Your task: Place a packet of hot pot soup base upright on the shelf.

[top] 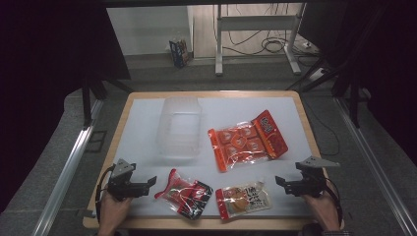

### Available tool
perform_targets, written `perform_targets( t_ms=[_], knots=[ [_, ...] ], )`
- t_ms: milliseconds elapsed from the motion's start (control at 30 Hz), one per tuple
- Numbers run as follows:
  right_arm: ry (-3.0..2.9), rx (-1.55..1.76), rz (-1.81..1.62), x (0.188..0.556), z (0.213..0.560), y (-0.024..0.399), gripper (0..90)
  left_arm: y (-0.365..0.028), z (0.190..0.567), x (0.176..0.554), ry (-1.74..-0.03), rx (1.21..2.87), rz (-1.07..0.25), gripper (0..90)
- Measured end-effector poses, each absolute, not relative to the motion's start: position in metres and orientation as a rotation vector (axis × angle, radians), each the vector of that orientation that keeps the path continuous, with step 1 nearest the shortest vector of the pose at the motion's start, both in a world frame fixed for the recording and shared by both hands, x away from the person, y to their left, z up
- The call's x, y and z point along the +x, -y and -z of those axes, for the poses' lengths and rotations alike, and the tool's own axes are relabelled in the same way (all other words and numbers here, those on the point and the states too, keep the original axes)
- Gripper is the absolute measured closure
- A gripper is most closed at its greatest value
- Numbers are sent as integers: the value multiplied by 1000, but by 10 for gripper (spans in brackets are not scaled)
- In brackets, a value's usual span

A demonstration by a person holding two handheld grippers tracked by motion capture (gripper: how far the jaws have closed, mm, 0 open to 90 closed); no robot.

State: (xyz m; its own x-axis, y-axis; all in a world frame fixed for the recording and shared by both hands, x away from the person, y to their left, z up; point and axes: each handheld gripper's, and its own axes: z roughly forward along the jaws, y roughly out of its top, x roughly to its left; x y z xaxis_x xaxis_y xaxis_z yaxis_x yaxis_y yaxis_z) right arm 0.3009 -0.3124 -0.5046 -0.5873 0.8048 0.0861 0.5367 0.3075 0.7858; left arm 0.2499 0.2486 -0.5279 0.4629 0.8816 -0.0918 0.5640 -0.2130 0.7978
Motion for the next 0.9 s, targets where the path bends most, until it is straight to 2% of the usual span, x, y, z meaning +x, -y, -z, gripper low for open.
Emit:
perform_targets(
  t_ms=[433,900],
  knots=[
    [-2237,1190,-1148,302,502,309,0,-251,531,251,-1200,1892,-465,37],
    [-2199,1238,-1128,319,500,316,0,-253,534,254,-1194,1882,-416,39]
  ],
)
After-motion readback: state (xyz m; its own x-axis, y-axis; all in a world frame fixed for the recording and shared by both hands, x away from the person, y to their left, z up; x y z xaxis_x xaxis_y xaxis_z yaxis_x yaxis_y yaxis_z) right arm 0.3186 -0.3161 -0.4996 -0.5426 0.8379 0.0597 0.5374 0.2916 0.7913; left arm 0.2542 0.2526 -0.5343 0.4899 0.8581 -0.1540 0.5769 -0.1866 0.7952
